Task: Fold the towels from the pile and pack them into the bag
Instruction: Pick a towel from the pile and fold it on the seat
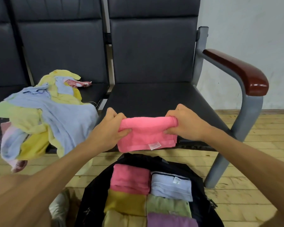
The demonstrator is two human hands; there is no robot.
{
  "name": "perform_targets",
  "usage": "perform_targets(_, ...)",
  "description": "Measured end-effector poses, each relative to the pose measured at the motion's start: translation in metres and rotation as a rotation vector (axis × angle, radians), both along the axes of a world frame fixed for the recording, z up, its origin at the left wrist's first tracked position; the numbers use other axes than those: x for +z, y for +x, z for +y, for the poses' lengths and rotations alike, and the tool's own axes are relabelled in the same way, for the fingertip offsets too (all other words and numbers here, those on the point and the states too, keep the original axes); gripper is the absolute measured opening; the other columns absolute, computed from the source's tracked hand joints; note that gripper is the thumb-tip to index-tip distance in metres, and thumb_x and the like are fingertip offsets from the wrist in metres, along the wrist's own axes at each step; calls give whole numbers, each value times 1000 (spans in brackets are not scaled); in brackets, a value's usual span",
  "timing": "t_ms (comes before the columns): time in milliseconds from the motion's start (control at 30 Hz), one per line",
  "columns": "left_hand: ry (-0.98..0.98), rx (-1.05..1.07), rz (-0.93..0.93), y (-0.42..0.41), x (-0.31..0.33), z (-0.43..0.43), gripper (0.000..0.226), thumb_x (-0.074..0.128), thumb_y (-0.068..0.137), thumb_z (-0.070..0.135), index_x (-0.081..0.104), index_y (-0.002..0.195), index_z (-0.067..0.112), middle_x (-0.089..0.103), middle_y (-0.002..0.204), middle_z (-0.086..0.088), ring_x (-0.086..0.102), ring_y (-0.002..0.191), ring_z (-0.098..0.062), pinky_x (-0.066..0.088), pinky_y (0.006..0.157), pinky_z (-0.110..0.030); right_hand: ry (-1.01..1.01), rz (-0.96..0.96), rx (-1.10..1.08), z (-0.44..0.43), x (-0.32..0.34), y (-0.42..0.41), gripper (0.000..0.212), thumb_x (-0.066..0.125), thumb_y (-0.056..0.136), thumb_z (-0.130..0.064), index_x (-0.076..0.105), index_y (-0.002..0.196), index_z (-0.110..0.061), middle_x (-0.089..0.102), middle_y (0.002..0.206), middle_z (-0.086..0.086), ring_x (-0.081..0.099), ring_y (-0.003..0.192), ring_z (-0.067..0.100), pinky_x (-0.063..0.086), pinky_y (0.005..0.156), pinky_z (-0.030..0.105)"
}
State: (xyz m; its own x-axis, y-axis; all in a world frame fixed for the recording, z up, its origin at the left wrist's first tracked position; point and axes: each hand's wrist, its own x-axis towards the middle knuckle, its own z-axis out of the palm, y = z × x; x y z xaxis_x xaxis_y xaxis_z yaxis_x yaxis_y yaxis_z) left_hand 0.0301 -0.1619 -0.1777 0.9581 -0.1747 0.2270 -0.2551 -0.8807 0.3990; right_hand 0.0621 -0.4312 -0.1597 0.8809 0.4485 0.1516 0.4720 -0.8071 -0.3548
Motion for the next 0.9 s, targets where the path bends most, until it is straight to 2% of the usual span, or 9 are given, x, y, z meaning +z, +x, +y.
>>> perform_targets(133,-157,-47,56,-2,6,4,14,63,90,21,54,95,12,50,98,0,55,84,-19,48,73,-34,128,120,32,0,13,-4,30,82,75,-33,64,96,-21,57,100,-6,53,96,11,42,75,17)
perform_targets(233,-416,-16,158,-7,18,8,17,69,87,21,55,93,14,61,87,0,59,80,-18,51,68,-38,350,291,-32,1,23,-10,26,81,77,-26,65,95,-17,67,96,-3,66,90,13,54,73,25)
perform_targets(333,-673,8,245,-11,25,12,23,68,88,26,56,104,14,63,97,-1,63,87,-17,53,65,-32,514,451,-43,7,21,-15,25,74,85,-21,64,106,-12,70,104,2,70,94,16,59,81,34)
perform_targets(433,-887,89,321,-13,27,15,30,65,90,32,57,115,18,67,107,-3,66,95,-18,56,73,-34,632,616,-57,19,16,-21,30,68,90,-21,58,116,-11,69,110,7,71,95,21,60,77,43)
perform_targets(500,-1060,161,408,-16,26,15,30,65,90,33,61,113,14,71,102,-7,68,86,-20,56,71,-34,680,668,-89,25,13,-25,35,68,89,-24,56,118,-9,69,110,10,71,94,24,60,73,42)
perform_targets(567,-1191,218,533,-24,25,15,34,68,87,34,64,109,8,71,92,-11,66,76,-24,54,65,-33,727,698,-130,29,9,-30,42,70,86,-28,57,120,-7,71,111,13,70,98,29,59,81,45)
perform_targets(667,-1200,223,676,-40,18,16,40,70,85,36,66,111,5,67,95,-17,64,79,-29,51,70,-39,850,773,-221,33,-1,-44,42,70,87,-26,62,119,-1,72,110,16,71,96,29,60,78,38)
perform_targets(767,-1090,62,782,-56,12,24,38,68,87,26,66,117,2,67,113,-22,62,98,-29,47,93,-43,960,855,-339,34,-13,-60,42,71,87,-22,64,116,6,71,110,20,71,90,24,60,66,30)
perform_targets(900,-890,-64,835,-74,-12,34,26,62,92,12,64,117,11,71,115,-8,66,108,-25,49,100,-42,1002,1015,-359,34,-30,-78,30,72,83,-12,67,106,6,74,90,13,72,78,19,58,62,28)
